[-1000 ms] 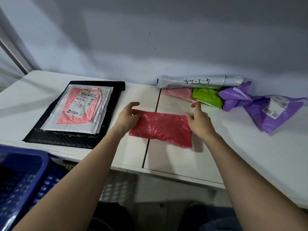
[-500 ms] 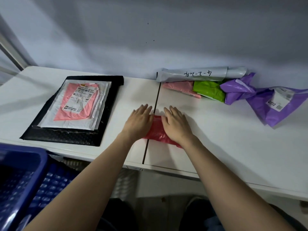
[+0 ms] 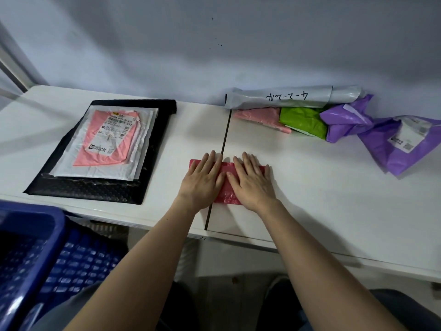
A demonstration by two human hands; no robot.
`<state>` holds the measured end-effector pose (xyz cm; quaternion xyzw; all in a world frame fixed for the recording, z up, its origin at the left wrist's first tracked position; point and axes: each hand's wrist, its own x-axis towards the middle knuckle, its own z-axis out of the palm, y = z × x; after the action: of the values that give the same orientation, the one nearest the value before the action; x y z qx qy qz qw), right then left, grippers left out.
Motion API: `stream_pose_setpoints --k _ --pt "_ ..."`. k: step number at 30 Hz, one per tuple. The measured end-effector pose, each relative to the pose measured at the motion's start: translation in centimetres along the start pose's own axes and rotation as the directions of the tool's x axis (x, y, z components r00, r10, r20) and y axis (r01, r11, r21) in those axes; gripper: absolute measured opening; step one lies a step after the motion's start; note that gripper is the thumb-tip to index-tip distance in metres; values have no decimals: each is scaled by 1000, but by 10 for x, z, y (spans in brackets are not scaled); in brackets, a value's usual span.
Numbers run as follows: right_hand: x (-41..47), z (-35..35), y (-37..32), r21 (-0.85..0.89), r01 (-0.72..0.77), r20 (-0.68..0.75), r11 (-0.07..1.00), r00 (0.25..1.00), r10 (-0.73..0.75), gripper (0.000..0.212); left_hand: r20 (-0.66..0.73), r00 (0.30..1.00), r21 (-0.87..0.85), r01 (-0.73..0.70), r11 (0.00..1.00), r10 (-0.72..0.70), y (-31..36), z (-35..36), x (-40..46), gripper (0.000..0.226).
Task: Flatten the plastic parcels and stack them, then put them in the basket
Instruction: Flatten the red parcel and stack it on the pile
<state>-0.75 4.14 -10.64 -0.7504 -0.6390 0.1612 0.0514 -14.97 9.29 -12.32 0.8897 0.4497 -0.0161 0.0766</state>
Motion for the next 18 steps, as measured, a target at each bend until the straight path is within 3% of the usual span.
stream_pose_setpoints --k 4,18 --pt "-1 3 1 -35 11 -17 999 1000 -12 59 -20 999 -53 41 998 -43 4 -3 -3 85" --pt "-2 10 1 -105 17 -38 994 999 -21 60 -13 1000 34 13 999 -12 3 6 -2 90"
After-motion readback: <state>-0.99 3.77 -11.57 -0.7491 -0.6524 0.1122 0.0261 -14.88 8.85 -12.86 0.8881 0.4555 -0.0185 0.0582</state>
